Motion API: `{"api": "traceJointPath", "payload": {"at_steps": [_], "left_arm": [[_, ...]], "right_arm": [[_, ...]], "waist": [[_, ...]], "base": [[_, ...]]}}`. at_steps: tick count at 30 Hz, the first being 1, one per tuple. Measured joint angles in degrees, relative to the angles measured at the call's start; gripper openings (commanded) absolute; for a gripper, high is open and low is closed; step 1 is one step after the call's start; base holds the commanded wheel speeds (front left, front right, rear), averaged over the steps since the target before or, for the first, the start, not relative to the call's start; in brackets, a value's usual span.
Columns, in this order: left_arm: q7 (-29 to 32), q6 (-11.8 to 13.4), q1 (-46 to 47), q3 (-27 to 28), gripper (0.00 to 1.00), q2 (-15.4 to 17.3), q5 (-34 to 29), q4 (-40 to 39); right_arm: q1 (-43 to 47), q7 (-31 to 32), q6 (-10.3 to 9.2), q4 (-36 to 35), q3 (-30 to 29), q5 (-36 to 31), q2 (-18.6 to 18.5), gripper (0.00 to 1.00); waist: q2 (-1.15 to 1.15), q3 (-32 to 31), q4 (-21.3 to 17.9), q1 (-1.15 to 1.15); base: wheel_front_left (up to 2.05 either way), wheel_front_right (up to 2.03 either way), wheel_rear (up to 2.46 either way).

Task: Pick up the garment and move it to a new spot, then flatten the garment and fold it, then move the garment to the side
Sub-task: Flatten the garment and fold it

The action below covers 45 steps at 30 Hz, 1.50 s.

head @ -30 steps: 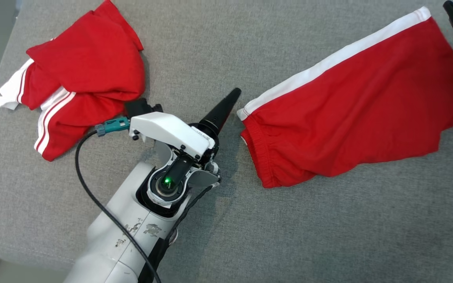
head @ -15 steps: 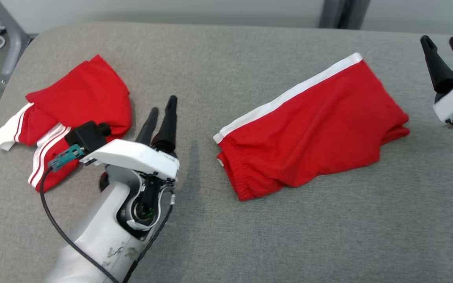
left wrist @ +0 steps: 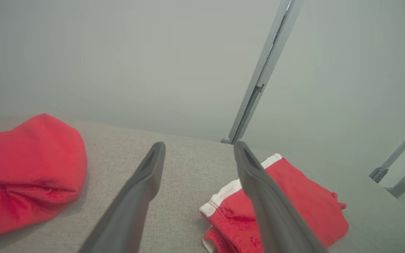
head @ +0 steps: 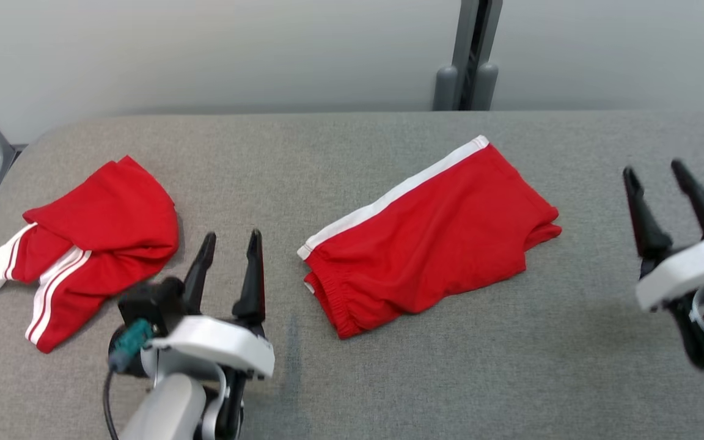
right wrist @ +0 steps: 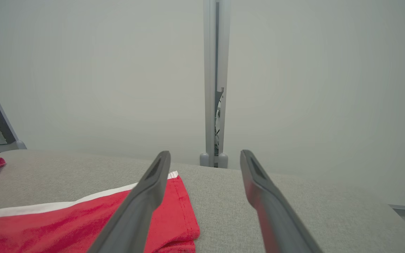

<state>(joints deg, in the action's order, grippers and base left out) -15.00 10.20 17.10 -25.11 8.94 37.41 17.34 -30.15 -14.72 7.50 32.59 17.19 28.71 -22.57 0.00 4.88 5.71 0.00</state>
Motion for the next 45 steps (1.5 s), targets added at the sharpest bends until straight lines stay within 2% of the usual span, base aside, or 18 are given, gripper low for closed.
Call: {"api": "traceJointPath", "payload": {"at_steps": [3, 8, 15, 23, 29, 33, 34, 36, 39, 42, 45], "left_arm": [[-0.09, -0.6, -4.44, 2.13, 1.0, -1.4, -6.57, -2.08], [-0.09, -2.38, -9.97, 6.36, 1.0, -4.04, -13.61, -4.82], [-0.09, -4.59, -14.67, 10.35, 1.0, -5.95, -18.11, -5.84], [-0.09, -5.58, -14.99, 9.62, 1.0, -6.11, -18.12, -6.09], [-0.09, -5.58, -14.19, 7.66, 1.0, -6.14, -17.51, -5.64], [-0.09, -5.52, -13.35, 6.65, 1.0, -6.13, -17.1, -5.53], [-0.09, -5.49, -12.93, 6.28, 1.0, -6.15, -16.84, -5.54], [-0.09, -5.33, -12.7, 6.0, 1.0, -6.15, -16.7, -5.56], [-0.09, -5.25, -11.66, 5.5, 1.0, -6.13, -16.57, -5.71], [-0.09, -3.98, -11.23, 5.7, 1.0, -6.2, -16.79, -5.86], [-0.09, -3.52, -10.91, 5.87, 1.0, -6.08, -16.63, -6.13]], "right_arm": [[5.58, -0.14, 0.0, -2.14, -3.45, -2.13, 2.49, 1.0], [13.16, -0.21, 0.0, -6.05, -9.71, -4.6, 6.31, 1.0], [19.17, -0.25, 0.0, -8.94, -14.52, -7.02, 10.96, 1.0], [20.41, 0.49, 0.0, -9.11, -17.01, -6.33, 12.65, 1.0], [19.05, 5.82, 0.0, -6.31, -19.47, 2.81, 15.08, 1.0], [16.12, 11.62, 0.0, -3.38, -22.25, 11.38, 15.97, 1.0], [14.18, 15.37, 0.0, -1.22, -23.96, 15.96, 16.23, 1.0], [12.61, 18.82, 0.0, 1.1, -25.59, 19.87, 16.36, 1.0], [9.93, 22.67, -0.01, 4.94, -27.59, 22.69, 14.99, 1.0], [7.1, 25.49, -0.01, 8.96, -30.06, 25.73, 14.33, 1.0], [4.15, 27.81, -0.01, 12.84, -31.44, 26.35, 13.26, 1.0]], "waist": [[0.0, -1.38, -0.48, 0.0], [0.0, -2.48, -0.52, 0.0], [0.0, -3.39, -0.03, 0.0], [0.0, -2.7, 1.21, 0.0], [0.0, -1.43, 3.34, 0.0], [0.0, -0.32, 5.42, 0.0], [0.0, 0.34, 6.61, 0.0], [0.0, 1.01, 7.86, 0.0], [0.0, 2.21, 9.88, 0.0], [0.0, 3.32, 11.97, 0.0], [0.0, 4.47, 13.81, 0.0]], "base": [[0.0, 0.0, 0.0], [0.0, 0.0, 0.0], [0.0, 0.0, 0.0], [0.0, 0.0, 0.0], [0.0, 0.0, 0.0], [0.0, 0.0, 0.0], [0.0, 0.0, 0.0], [0.0, 0.0, 0.0], [0.0, 0.0, 0.0], [0.0, 0.0, 0.0], [0.0, 0.0, 0.0]]}}
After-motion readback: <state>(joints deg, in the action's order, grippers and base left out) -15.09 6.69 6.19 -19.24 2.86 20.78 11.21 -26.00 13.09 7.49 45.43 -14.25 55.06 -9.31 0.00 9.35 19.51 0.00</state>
